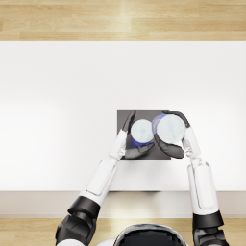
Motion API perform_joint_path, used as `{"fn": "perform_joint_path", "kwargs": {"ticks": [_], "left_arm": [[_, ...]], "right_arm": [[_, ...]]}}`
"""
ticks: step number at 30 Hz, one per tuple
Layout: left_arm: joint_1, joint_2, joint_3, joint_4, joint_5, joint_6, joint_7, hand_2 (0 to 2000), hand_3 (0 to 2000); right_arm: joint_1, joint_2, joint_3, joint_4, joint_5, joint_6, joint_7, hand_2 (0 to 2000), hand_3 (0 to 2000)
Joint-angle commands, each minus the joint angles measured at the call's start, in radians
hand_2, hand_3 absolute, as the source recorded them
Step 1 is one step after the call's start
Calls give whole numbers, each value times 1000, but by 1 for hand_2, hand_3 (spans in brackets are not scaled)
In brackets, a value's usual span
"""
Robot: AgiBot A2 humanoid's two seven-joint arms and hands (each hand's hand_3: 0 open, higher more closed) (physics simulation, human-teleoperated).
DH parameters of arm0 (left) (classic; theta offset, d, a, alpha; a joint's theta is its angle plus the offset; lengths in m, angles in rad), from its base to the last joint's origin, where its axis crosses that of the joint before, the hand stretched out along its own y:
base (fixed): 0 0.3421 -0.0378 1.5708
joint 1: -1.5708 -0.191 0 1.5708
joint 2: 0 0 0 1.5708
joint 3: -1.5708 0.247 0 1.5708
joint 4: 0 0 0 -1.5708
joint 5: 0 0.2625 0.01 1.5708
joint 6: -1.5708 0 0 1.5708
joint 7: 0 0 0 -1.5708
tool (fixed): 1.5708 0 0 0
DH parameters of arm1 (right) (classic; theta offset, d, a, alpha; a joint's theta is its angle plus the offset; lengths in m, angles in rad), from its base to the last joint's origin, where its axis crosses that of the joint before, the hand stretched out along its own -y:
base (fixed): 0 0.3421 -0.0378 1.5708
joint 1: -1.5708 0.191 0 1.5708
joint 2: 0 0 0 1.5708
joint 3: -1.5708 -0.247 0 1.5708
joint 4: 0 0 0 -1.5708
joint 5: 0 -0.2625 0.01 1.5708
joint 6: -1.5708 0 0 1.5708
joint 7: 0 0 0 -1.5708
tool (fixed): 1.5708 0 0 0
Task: Pick up the blue can on the left and place it in the middle, then pick up the blue can on the right and place it on top of the can in the middle
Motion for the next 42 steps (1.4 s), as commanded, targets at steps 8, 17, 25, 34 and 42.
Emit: {"fn": "perform_joint_path", "kwargs": {"ticks": [8,17,25,34,42], "left_arm": [[-382,-200,-311,-707,-1,10,302,0,0],[-452,-209,-350,-738,-1,10,328,0,0],[-453,-192,-355,-722,-1,11,329,0,0],[-461,-175,-372,-729,-1,11,329,0,0],[-464,-161,-394,-751,-1,11,329,0,0]], "right_arm": [[134,-75,148,-65,0,-101,-80,2000,1520],[133,-96,250,-154,0,-280,-258,2000,1520],[130,-108,230,-279,-1,-310,-255,2000,1520],[117,-115,196,-240,-1,-358,-269,0,0],[134,-118,174,-138,0,-434,-288,0,0]]}}
